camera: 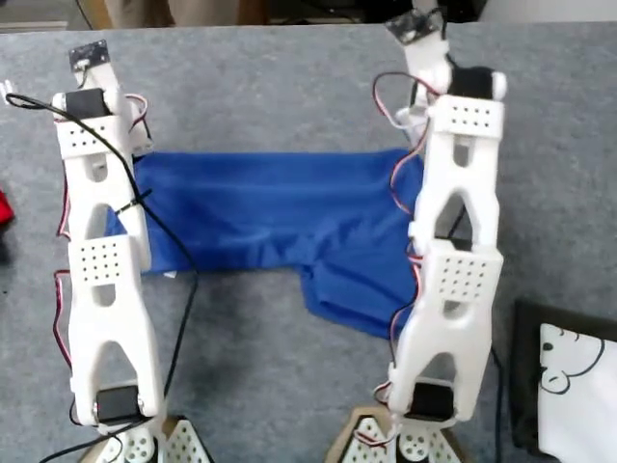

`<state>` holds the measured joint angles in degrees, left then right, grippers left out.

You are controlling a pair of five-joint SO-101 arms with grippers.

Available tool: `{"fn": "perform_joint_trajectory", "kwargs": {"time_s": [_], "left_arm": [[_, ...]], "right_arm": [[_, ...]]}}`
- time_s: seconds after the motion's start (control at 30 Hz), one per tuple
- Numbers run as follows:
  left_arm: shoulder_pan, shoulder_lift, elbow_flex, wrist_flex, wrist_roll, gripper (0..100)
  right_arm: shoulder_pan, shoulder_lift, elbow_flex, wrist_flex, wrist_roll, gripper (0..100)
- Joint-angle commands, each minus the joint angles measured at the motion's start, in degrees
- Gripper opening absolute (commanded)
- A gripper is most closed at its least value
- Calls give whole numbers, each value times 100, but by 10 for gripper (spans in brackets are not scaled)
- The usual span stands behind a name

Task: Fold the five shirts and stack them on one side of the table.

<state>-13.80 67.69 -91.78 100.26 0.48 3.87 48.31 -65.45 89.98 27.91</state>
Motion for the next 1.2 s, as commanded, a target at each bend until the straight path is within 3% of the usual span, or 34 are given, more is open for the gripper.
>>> {"fn": "perform_joint_trajectory", "kwargs": {"time_s": [0.0,0.17,0.37,0.53,0.73,0.83,0.97,1.17], "left_arm": [[44,-998,484,79,-299,19],[308,-2519,2629,88,-369,19],[615,-4514,5380,-211,-369,19],[457,-5736,7560,-1354,-369,19],[26,-6316,9890,-3569,-334,19],[-343,-6158,10409,-4563,-334,19],[-536,-5895,10523,-4633,-360,19],[-897,-5332,10259,-4642,-343,19]], "right_arm": [[-31,-13,-1473,1064,176,5],[119,-163,-2132,1248,343,5],[127,-1015,-989,1248,448,5],[-110,-2088,268,1240,642,5],[-374,-3099,1859,1213,853,5],[-505,-3653,2774,1196,1169,9],[-822,-4655,4277,888,1222,9],[-1279,-6237,7327,-457,1415,9]]}}
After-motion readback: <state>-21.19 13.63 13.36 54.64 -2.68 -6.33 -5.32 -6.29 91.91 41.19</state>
